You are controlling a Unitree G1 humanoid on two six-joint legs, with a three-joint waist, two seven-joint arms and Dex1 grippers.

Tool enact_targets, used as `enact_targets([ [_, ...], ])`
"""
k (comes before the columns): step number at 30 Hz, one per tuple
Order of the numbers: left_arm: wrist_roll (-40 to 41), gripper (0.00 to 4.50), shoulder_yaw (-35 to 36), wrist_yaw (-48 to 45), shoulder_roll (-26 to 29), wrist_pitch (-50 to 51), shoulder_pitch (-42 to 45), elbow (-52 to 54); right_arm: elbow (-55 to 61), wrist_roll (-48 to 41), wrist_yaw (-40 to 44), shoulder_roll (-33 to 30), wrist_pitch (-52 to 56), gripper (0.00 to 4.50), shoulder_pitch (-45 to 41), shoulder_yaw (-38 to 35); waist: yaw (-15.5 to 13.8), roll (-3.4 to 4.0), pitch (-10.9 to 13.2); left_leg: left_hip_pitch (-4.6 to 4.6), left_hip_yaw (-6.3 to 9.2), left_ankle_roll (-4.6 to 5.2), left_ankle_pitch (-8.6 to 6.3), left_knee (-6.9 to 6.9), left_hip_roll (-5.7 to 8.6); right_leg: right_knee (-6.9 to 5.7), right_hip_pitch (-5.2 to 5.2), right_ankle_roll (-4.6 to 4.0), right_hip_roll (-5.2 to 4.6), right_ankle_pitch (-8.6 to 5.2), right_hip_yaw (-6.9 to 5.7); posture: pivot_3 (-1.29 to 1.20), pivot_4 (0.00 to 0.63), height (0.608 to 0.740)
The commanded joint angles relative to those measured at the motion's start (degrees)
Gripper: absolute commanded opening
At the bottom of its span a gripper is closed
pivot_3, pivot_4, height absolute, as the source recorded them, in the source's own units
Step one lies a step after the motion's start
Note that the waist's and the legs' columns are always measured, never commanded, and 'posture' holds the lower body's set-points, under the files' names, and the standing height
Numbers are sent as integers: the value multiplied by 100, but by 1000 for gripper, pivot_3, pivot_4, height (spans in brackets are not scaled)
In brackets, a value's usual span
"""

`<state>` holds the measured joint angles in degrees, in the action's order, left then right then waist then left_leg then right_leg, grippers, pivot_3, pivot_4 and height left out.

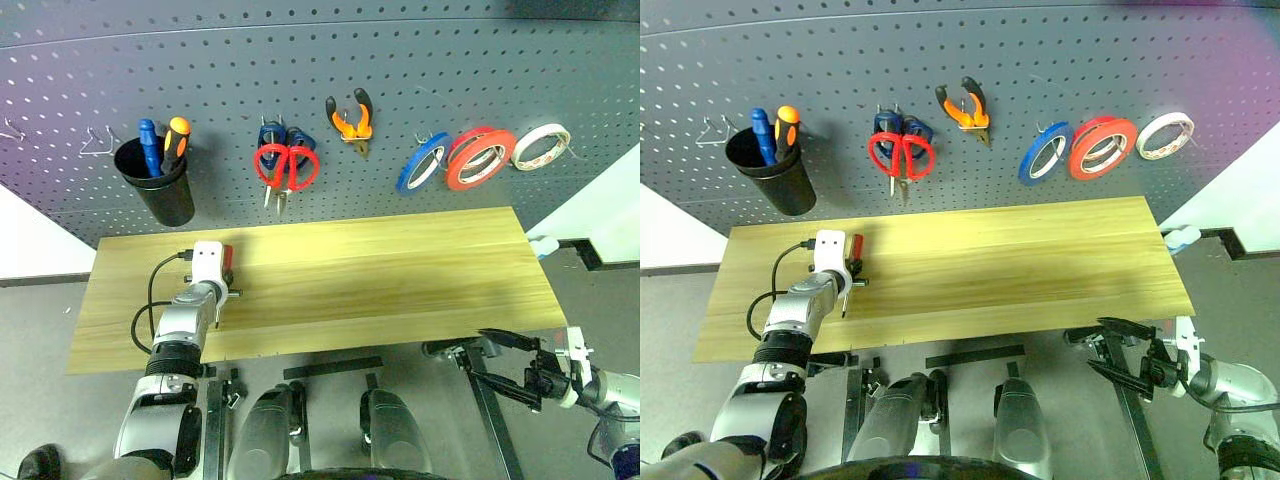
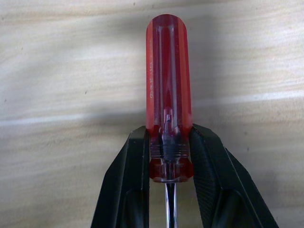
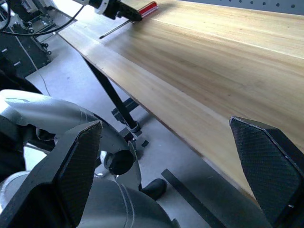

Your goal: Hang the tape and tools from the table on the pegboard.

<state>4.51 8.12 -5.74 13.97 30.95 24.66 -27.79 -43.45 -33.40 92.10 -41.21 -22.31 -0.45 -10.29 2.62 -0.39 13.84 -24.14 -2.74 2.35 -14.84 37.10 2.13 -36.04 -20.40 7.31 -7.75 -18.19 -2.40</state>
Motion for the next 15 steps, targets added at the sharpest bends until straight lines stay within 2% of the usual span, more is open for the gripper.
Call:
enact_targets([
  [1, 59, 846, 26, -1, -18, 314, -343, 430, -263, -54, 40, -53, -127, 4500, -158, 56, -1, 0, 0, 0, 0, -7, 4, 0, 0, 0, 1, 0, 0, 0, -1, -163, 257, 740],
  [10, 21, 846, -202, -285, 89, 409, -1150, 2084, -428, -246, 40, 2, 7, 4500, -624, 127, -7, 1, -1, -3, -4, -30, 15, 0, 0, 0, 9, 4, -1, 2, -6, -142, 221, 740],
  [15, -53, 846, -361, -432, 155, 386, -1626, 2943, -332, -697, 40, -3, 204, 4500, -749, 239, -22, 4, -4, -6, -5, -37, 18, 2, 0, 1, 10, 6, -3, 3, -18, -136, 195, 740],
])
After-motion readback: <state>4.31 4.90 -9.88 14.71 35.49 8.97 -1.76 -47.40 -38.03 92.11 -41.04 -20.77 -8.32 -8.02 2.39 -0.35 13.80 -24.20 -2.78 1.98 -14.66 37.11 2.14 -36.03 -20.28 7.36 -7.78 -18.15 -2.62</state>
